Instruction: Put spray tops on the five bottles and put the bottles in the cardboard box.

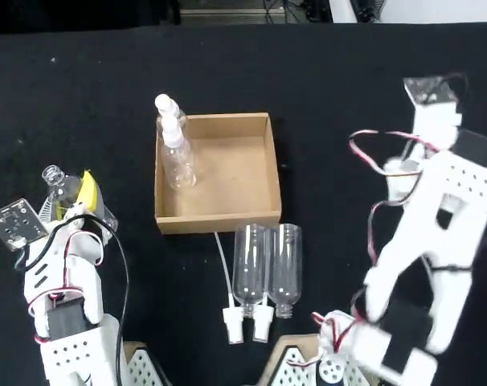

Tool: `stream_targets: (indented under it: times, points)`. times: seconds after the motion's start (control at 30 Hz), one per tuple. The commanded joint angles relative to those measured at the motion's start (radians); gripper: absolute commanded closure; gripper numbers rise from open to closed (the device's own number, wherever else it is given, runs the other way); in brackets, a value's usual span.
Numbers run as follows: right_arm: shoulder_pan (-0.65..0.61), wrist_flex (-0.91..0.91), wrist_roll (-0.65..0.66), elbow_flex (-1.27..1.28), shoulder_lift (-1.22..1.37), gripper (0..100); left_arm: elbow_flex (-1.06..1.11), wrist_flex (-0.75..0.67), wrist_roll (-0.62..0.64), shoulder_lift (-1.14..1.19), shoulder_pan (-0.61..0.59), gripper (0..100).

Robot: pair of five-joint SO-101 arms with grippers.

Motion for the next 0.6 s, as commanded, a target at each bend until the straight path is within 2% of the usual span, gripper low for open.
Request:
stream_targets:
  times: [0.0, 0.2, 0.33, 0.47, 0.57]
  points:
    - [-0.097, 0.009, -0.12, -0.068, -0.18, 96.6, 0.016, -0.023, -0.009, -0.017, 0.013, 96]
    - [-0.311, 0.011, -0.331, -0.157, -0.369, 96.6, 0.021, -0.204, -0.009, -0.017, 0.013, 96]
    - [-0.491, 0.008, -0.465, -0.254, -0.435, 96.6, 0.021, -0.212, -0.011, -0.015, -0.044, 96]
    - [-0.681, 0.002, -0.512, -0.371, -0.447, 96.6, 0.021, -0.221, -0.003, -0.017, -0.099, 96]
    - [-0.755, -0.054, -0.543, -0.433, -0.452, 96.6, 0.021, -0.279, -0.025, -0.015, -0.056, 96]
